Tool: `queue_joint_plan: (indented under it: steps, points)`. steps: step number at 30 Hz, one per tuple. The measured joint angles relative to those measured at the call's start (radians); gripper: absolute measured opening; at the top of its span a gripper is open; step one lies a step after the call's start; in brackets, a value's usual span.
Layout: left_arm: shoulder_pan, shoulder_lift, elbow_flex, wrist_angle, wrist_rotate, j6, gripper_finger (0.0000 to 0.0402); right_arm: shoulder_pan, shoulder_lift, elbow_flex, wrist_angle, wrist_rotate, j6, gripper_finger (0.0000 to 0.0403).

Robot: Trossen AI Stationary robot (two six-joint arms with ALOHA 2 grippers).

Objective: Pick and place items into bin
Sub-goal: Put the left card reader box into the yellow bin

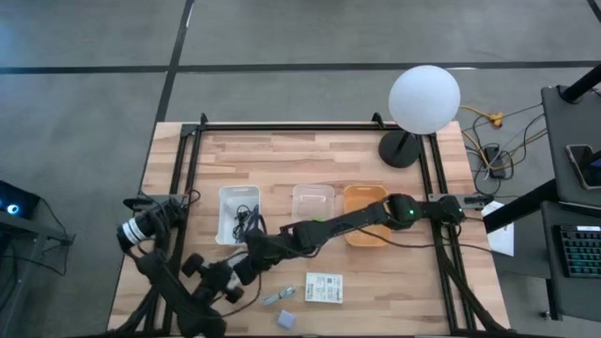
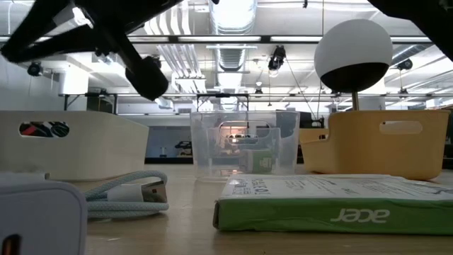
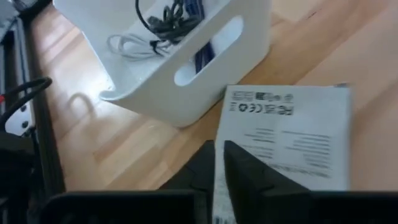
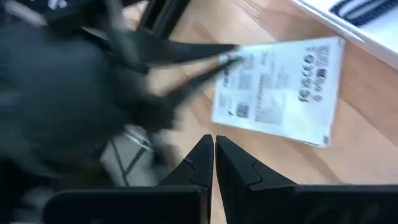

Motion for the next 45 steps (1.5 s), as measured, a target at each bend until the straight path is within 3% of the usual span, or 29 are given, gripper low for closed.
queue_joint_plan:
  steps: [7, 11, 15, 22, 32, 45]
  points:
    - [-0.085, -0.221, -0.054, 0.01, 0.019, -0.059, 0.0001, 0.072, -0.009, 0.0, -0.106, -0.068, -0.121, 0.0009]
    - [-0.123, -0.396, -0.214, 0.11, 0.022, -0.189, 0.0001, 0.114, 0.007, -0.004, -0.108, -0.067, -0.16, 0.0009]
    - [-0.11, -0.56, -0.386, 0.224, 0.012, -0.188, 0.0001, 0.117, 0.017, -0.004, -0.112, 0.001, -0.175, 0.0009]
    - [-0.092, -0.799, -0.783, 0.791, 0.015, -0.192, 0.0001, 0.115, 0.017, -0.001, -0.103, 0.017, -0.206, 0.0008]
    - [-0.051, -0.785, -0.863, 0.726, 0.154, -0.177, 0.0001, 0.117, 0.017, -0.009, -0.09, 0.04, -0.215, 0.0008]
    - [-0.037, -0.686, -0.873, 0.97, 0.107, -0.12, 0.0001, 0.067, 0.055, -0.062, 0.068, 0.034, -0.237, 0.0008]
